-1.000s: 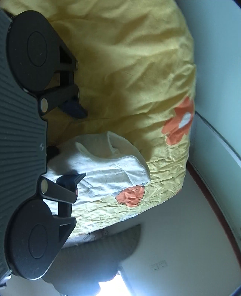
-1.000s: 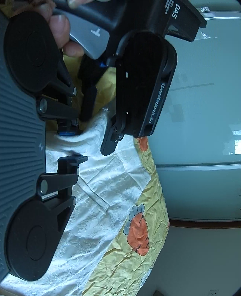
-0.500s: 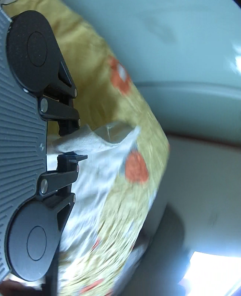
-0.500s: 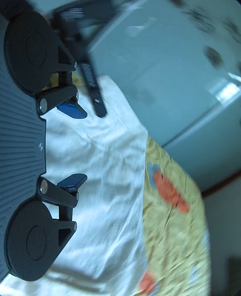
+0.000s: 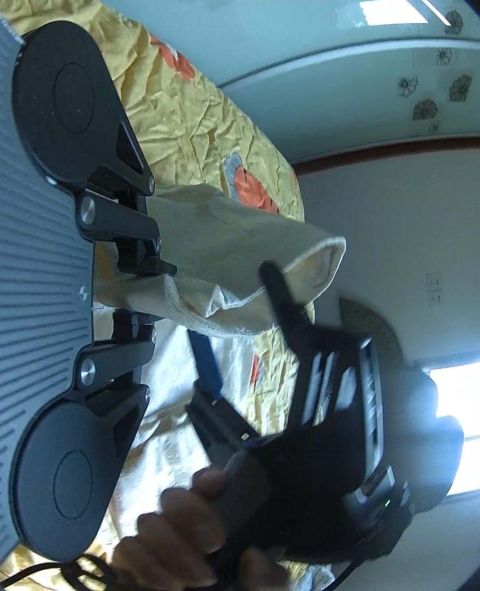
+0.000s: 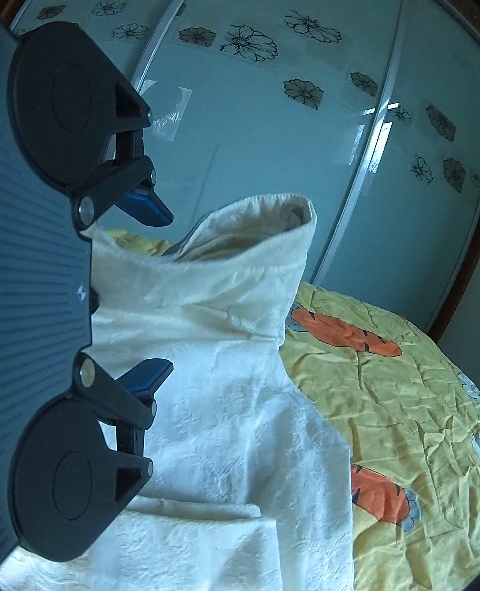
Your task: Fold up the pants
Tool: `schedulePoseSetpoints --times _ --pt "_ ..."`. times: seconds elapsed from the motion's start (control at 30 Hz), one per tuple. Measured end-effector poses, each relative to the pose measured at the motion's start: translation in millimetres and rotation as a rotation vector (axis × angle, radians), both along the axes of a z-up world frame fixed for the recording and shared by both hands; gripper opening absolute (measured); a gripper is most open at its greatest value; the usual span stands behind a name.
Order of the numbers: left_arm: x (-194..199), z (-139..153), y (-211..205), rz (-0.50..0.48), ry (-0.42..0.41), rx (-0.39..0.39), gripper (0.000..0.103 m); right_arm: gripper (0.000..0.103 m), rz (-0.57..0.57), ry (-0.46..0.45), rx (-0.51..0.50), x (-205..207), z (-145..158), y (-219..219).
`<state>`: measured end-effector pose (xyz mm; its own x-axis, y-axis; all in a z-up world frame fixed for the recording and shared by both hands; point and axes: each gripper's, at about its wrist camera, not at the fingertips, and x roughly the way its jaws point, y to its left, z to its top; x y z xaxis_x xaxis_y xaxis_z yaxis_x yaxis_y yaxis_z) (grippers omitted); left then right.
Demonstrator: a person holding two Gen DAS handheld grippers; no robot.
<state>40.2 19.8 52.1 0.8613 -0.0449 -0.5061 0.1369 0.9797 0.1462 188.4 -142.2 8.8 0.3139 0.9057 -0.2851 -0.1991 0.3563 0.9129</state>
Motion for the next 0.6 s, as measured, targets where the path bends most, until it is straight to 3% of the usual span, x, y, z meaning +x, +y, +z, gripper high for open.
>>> schedulePoseSetpoints --times 0.2,0.27,0.3,0.33,0.43,0.53,0.6 --pt "8 -8 -5 -0.005 0.082 -0.026 0.016 0.077 0.036 -0.006 -0.090 5 0 24" --pt "10 -7 -3 0.001 0.097 -0.040 0.016 0.056 0.028 0.003 -0.141 8 -6 31" --pt "11 -6 -1 0.004 0.098 -0.043 0.016 0.033 0.029 0.012 -0.179 9 -9 35" --pt "11 -4 1 0.004 0.100 -0.044 0.016 0.024 0.032 0.014 -0.195 9 -13 38" --pt "11 -3 6 0.009 0.133 -0.058 0.016 0.021 0.028 0.010 -0.196 6 -20 39" --pt "9 -3 9 0.011 0.149 -0.067 0.035 0.021 0.023 0.013 -0.197 4 -21 40" --pt "7 -2 9 0.011 0.161 -0.070 0.037 0.021 0.022 0.016 -0.198 4 -21 40"
